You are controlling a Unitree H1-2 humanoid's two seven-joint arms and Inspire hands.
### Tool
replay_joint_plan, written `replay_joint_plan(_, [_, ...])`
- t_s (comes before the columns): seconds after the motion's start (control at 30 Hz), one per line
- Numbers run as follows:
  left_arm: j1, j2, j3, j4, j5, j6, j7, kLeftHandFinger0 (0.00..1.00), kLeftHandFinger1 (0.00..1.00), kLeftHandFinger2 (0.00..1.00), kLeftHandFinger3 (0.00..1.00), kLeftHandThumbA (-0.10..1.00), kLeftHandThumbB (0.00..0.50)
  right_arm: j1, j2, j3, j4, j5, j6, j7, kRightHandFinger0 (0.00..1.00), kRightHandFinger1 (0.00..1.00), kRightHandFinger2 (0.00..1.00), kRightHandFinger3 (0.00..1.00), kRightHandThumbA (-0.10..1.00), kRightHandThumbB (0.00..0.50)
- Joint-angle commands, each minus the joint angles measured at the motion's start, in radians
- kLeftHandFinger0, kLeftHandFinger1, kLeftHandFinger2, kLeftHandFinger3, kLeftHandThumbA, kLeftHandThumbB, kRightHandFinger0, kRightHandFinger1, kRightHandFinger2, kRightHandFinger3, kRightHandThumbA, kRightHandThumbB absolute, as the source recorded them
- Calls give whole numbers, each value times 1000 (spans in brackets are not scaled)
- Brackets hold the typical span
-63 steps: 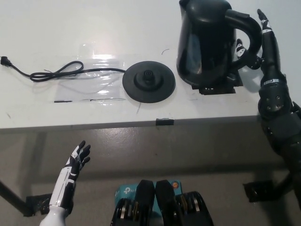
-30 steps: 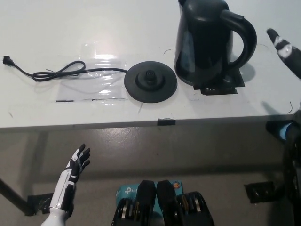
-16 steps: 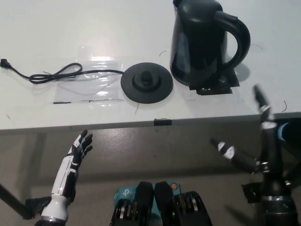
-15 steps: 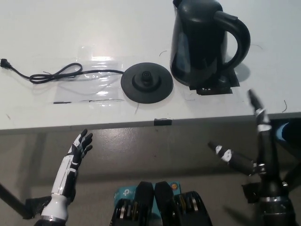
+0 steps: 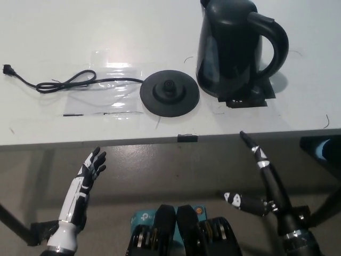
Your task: Use the right hand to grab the handle of the kettle from the base and place it on the right side
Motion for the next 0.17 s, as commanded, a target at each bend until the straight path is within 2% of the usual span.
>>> replay_joint_plan(0.0, [20, 17, -15, -6, 21, -46, -16, 1000, 1000, 1000, 1000, 1000, 500, 33, -16, -3, -24, 33, 25, 56, 1000, 1000, 1000, 1000, 1000, 380])
replay_joint_plan(0.13, [22, 21, -14, -8, 34, -39, -8, 1000, 1000, 1000, 1000, 1000, 500, 29, -13, -7, -2, 21, 8, 60, 1000, 1000, 1000, 1000, 1000, 360])
